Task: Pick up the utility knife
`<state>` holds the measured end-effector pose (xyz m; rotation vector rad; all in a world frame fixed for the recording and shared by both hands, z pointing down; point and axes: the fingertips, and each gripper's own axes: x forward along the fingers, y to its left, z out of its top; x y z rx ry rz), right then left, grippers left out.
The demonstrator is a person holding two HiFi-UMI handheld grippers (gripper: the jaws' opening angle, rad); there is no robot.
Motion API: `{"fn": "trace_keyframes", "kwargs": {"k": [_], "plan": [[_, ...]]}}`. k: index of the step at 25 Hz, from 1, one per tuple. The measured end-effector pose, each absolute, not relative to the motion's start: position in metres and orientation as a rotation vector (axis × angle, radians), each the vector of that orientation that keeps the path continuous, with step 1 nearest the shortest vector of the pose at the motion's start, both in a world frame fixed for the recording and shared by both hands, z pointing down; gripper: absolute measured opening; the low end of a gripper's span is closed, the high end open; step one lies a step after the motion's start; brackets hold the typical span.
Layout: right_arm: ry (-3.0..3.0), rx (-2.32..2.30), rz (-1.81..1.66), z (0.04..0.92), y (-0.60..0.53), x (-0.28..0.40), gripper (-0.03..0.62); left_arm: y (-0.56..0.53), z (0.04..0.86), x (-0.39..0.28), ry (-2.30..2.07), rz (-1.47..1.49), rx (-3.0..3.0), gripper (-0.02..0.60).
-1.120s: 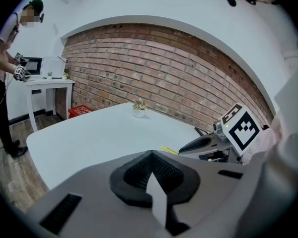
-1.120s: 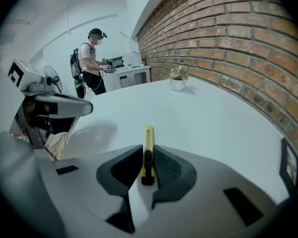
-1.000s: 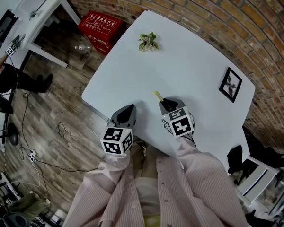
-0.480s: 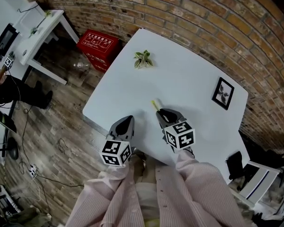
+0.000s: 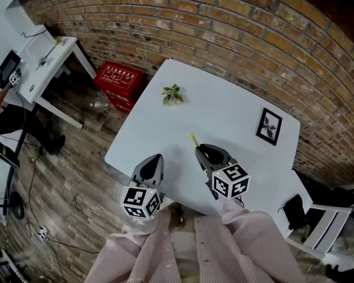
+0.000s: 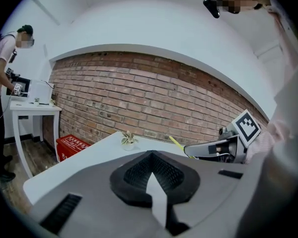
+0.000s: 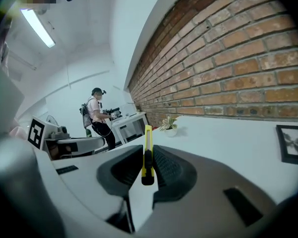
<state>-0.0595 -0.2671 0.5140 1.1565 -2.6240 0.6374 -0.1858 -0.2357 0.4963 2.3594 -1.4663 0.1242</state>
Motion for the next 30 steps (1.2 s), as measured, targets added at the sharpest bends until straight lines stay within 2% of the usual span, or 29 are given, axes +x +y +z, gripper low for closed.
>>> {"fn": "trace_keyframes", "kwargs": {"k": [30], "plan": [[-2.873,1.460,0.371,0.393,-0.252,-0.014,0.066,-0.234,0.402,-0.218,-1.596,0.021,2.538,-0.008]]}}
